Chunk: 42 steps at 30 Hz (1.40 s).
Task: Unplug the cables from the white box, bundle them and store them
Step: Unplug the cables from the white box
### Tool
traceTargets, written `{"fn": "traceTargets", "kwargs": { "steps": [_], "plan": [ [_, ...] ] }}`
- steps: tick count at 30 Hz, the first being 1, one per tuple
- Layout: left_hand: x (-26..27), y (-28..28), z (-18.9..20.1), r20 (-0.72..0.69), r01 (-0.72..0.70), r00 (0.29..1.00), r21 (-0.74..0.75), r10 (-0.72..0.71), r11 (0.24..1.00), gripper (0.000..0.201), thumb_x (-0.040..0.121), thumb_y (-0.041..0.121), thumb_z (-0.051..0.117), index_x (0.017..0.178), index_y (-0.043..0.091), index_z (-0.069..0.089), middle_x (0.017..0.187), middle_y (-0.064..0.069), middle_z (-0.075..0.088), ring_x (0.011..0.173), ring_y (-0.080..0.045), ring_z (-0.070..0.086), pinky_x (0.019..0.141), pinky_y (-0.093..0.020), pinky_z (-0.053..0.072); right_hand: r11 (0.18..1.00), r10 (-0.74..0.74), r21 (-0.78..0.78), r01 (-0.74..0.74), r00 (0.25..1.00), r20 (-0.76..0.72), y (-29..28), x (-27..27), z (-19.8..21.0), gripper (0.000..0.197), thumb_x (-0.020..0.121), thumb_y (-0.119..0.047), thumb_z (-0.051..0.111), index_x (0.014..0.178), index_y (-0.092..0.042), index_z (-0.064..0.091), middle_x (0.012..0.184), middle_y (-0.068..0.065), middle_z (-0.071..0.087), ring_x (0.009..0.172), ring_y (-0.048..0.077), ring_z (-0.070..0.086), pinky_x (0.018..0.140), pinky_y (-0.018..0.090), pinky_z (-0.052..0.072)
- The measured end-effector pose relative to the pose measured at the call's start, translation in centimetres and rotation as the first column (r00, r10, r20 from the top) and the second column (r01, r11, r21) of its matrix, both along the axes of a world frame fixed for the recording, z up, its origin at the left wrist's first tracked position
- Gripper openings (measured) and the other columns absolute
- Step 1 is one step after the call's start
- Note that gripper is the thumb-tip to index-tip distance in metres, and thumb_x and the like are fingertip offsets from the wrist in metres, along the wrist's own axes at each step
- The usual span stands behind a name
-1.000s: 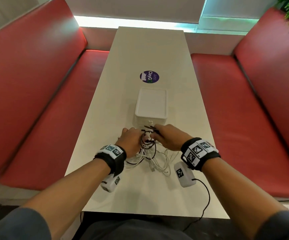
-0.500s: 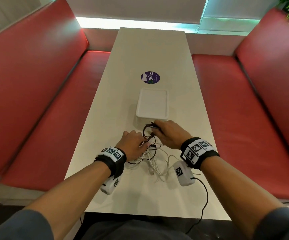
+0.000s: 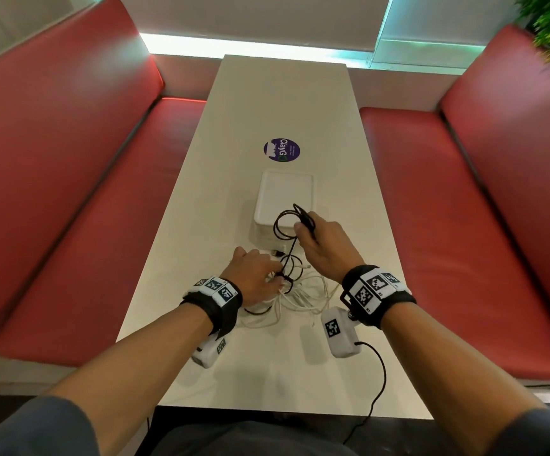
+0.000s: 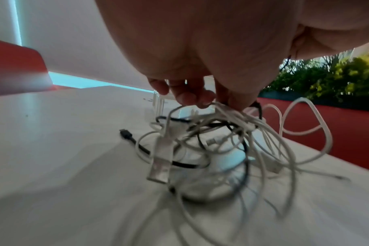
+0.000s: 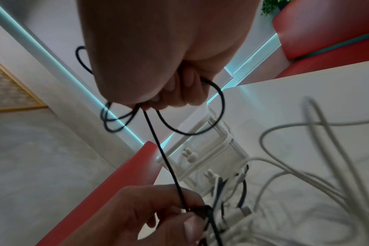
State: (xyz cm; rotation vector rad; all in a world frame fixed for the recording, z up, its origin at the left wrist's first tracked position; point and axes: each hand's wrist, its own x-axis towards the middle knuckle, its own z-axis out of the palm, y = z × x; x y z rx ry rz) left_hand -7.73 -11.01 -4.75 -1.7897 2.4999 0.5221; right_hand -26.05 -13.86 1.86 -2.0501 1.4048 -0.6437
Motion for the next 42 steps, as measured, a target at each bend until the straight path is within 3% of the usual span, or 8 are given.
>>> {"fn": "traceTargets", "kwargs": {
  "steps": [5,11,15,20,26,35,39,42],
  "plan": [
    [0.7,0.0,-0.1,-0.201,-0.019,0.979,0.049,0.028,0.999,0.022,0.099,0.042,0.047,0.094,0.031,0.065,0.082,0.011,0.059,0.081,-0.014,0.048,0.091,-0.044,0.037,0.985,0.148,0.118,-0.129,0.973,-0.178,-0.1,-0.1,-1.8,0.030,0.099,-0.039,0.043,0.087,-0.015,0.055,0.070,0.004,0.062,0.060,0.022,0.057,0.057,0.033,0.041],
    [1.6,0.4,0.1,-0.079,0.059,0.996,0.102,-0.051,0.993,0.039,0.104,0.044,0.031,0.087,0.025,0.060,0.080,0.003,0.057,0.085,-0.021,0.047,0.084,-0.037,0.029,0.984,0.177,0.064,-0.166,0.944,-0.277,-0.2,-0.7,-2.4,0.023,0.102,-0.034,0.044,0.088,-0.017,0.050,0.070,0.000,0.056,0.058,0.021,0.051,0.058,0.031,0.037],
    [1.4,0.4,-0.1,0.090,0.045,0.995,0.098,-0.053,0.994,0.036,0.101,0.047,0.030,0.086,0.029,0.058,0.082,0.005,0.056,0.089,-0.021,0.046,0.089,-0.043,0.030,0.996,0.056,-0.051,-0.067,0.977,-0.206,-1.0,-0.7,-0.9,0.022,0.103,-0.029,0.043,0.090,-0.012,0.046,0.068,0.004,0.055,0.055,0.022,0.047,0.051,0.032,0.029],
    [0.5,-0.6,0.5,0.057,-0.004,0.998,0.082,-0.001,0.997,0.036,0.100,0.044,0.031,0.078,0.029,0.055,0.075,0.010,0.053,0.084,-0.019,0.044,0.088,-0.043,0.029,0.994,-0.083,-0.083,0.077,0.994,-0.069,-1.1,-0.4,-0.3,0.019,0.099,-0.021,0.046,0.083,-0.012,0.042,0.058,0.000,0.048,0.050,0.021,0.041,0.046,0.029,0.024],
    [1.1,-0.4,0.6,-0.051,0.004,0.999,0.172,0.004,0.985,0.037,0.106,0.041,0.029,0.080,0.025,0.051,0.071,0.010,0.047,0.087,-0.021,0.045,0.092,-0.043,0.029,0.965,0.237,0.193,-0.178,0.906,-0.350,-0.7,-1.4,-0.5,0.023,0.101,-0.033,0.047,0.093,-0.014,0.057,0.076,0.003,0.061,0.064,0.022,0.057,0.055,0.031,0.040],
    [1.0,-0.6,0.7,-0.134,0.021,0.991,0.174,0.003,0.985,0.023,0.104,0.037,0.037,0.094,0.035,0.058,0.087,0.016,0.049,0.097,-0.020,0.043,0.089,-0.040,0.028,0.931,0.358,0.207,-0.300,0.857,-0.370,-0.3,0.6,-1.6,0.017,0.102,-0.029,0.050,0.101,-0.012,0.055,0.094,0.010,0.065,0.077,0.022,0.052,0.066,0.031,0.037],
    [0.9,-0.2,1.1,-0.125,0.035,0.992,0.140,-0.018,0.989,0.023,0.104,0.031,0.039,0.085,0.038,0.050,0.083,0.015,0.043,0.097,-0.021,0.043,0.089,-0.041,0.028,0.913,0.381,0.268,-0.306,0.876,-0.295,-0.1,0.2,-1.6,0.007,0.100,-0.023,0.054,0.094,-0.020,0.057,0.083,-0.006,0.057,0.076,0.016,0.049,0.060,0.022,0.032],
    [0.6,0.2,1.2,-0.150,0.031,0.988,0.082,-0.019,0.996,0.023,0.102,0.030,0.041,0.096,0.041,0.061,0.082,0.016,0.041,0.095,-0.019,0.044,0.085,-0.039,0.027,0.895,0.390,0.337,-0.291,0.878,-0.277,0.1,0.0,-1.6,0.013,0.099,-0.027,0.055,0.089,-0.020,0.059,0.079,-0.004,0.062,0.071,0.017,0.055,0.058,0.024,0.037]
  ]
}}
